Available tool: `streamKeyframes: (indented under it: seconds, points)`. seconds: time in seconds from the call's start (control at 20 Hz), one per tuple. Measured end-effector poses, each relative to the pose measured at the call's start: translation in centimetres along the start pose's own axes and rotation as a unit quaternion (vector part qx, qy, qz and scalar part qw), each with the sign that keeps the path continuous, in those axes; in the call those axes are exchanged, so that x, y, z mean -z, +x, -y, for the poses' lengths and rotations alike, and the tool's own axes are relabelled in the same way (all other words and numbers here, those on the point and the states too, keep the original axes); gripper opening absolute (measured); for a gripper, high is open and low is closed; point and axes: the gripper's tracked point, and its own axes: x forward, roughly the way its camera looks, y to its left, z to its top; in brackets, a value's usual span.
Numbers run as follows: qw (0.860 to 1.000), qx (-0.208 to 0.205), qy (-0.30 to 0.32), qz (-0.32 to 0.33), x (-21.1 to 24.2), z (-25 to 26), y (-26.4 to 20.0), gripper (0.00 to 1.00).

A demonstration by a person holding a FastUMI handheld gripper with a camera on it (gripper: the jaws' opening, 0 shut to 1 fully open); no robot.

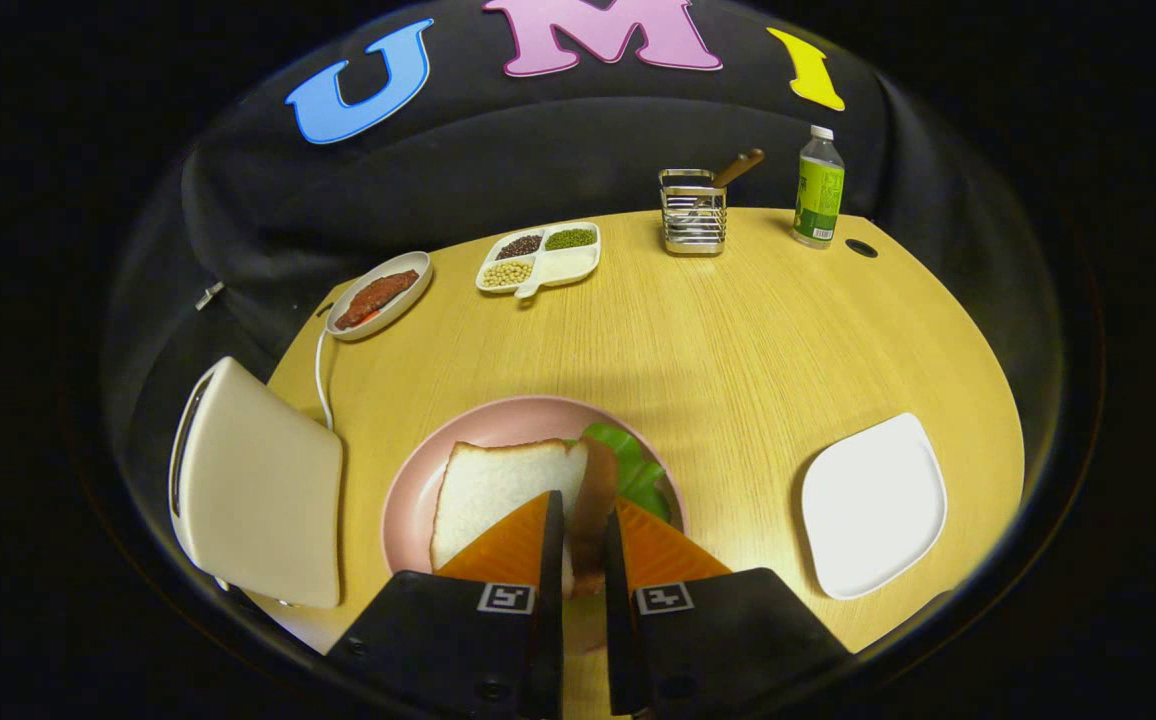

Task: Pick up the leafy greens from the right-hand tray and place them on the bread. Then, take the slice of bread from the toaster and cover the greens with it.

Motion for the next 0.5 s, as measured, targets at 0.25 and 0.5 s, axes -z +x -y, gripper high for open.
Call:
streamKeyframes:
  seconds: [0.25, 0.5]
  points:
    - [0.999, 0.039, -0.037, -0.004, 0.6, 1.7, 0.3, 0.45]
    - [0.993, 0.065, -0.097, 0.0, 0.2, 2.9, 0.0, 0.69]
